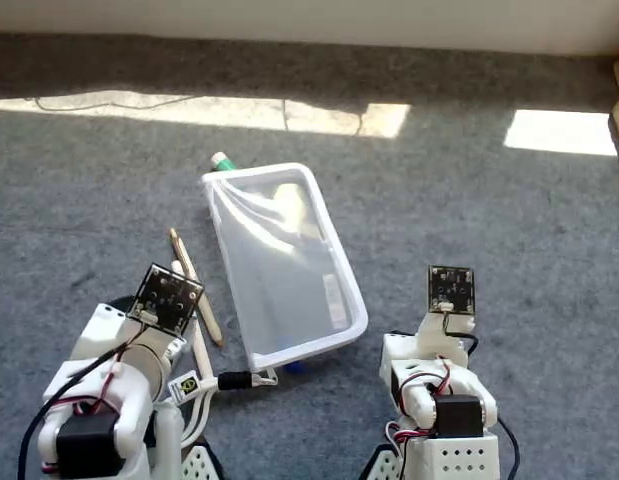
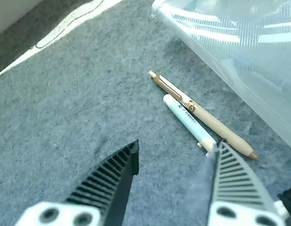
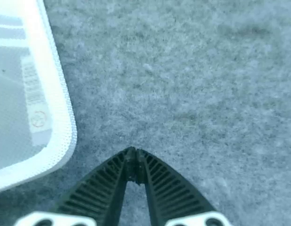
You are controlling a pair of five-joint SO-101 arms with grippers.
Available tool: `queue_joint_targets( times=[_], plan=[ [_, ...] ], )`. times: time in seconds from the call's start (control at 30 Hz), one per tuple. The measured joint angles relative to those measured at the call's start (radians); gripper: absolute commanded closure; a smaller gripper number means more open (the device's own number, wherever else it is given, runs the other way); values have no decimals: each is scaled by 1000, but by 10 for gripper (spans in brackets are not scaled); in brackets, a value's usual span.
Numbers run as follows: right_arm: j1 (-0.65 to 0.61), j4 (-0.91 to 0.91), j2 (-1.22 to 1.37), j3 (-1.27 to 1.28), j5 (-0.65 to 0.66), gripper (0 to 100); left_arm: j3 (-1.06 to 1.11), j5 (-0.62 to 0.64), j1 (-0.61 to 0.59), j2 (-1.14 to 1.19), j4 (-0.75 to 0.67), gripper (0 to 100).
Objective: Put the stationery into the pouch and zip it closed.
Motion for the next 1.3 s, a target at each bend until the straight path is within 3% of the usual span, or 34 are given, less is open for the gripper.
queue_joint_targets(
  times=[0.23, 0.4, 0.7, 1.07, 1.3],
  plan=[
    [0, 0, 0, 0, 0, 992, -221, 31, 71, 376, 49, 687],
    [0, 0, 0, 0, 0, 992, -356, 34, 209, 669, 135, 687],
    [0, 0, 0, 0, 0, 992, -365, 106, 428, 747, 143, 687],
    [0, 0, 0, 0, 0, 992, -25, 137, 443, 747, -212, 691],
    [0, 0, 0, 0, 0, 992, 63, 141, 445, 747, -368, 737]
  ],
)
